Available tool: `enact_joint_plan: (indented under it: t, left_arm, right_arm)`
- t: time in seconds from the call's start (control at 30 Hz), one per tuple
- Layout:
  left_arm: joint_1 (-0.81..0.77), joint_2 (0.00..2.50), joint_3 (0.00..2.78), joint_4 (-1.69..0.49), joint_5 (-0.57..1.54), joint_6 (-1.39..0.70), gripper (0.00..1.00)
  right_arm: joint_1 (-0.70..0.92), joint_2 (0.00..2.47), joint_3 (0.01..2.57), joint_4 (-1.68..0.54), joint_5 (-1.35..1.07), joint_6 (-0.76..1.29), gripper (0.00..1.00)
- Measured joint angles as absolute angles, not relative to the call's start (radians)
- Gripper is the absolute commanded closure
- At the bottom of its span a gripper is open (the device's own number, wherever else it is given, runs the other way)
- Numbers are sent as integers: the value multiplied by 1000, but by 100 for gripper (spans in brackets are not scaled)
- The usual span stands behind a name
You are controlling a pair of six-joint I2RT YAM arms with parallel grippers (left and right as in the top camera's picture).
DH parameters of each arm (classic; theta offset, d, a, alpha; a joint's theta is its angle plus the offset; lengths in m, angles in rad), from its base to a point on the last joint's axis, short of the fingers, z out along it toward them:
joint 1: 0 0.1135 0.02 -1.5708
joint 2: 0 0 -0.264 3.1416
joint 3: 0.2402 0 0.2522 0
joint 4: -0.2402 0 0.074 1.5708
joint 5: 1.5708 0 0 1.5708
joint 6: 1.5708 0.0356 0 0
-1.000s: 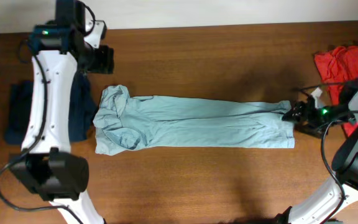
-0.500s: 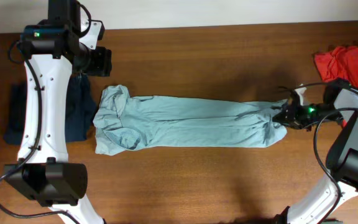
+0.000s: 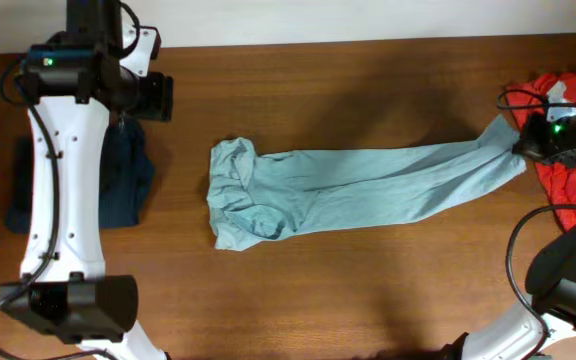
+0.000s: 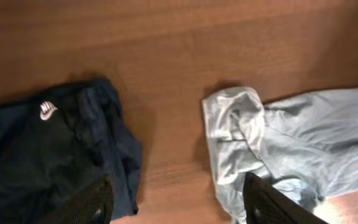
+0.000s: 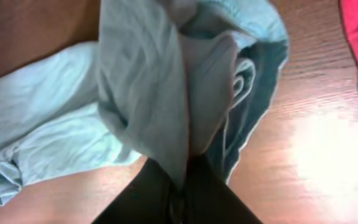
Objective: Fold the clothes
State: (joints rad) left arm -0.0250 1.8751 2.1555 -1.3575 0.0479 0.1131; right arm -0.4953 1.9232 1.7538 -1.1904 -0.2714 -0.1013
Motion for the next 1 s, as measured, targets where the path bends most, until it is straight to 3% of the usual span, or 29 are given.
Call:
enact_joint_plan:
  t: [0.3,0.57,0.87,0.9,0.93,1.0]
  left_arm:
    - [1,1841,2156,-1339,43,114,30]
    - [40,1825,2180,-1339,24,117,30]
    - [78,1713,2215,-1338,18,117,29]
    - [78,1711,2215,-1339,18,117,29]
    - [78,1711,2215,-1339,18,117,30]
    - [78,1711,2215,-1339,18,117,29]
  right_arm:
    - [-277,1923,1754,-1201,-258,-76,96]
    - [117,1923,1754,-1185,-252,-5,96]
    - [598,1927,1754,-912,-253,111,93]
    - [627,1931,1754,-890,-252,128,90]
    - [662,1942,1754,-861,-250,148,66]
    - [705,1966,1754,-844,-242,176,33]
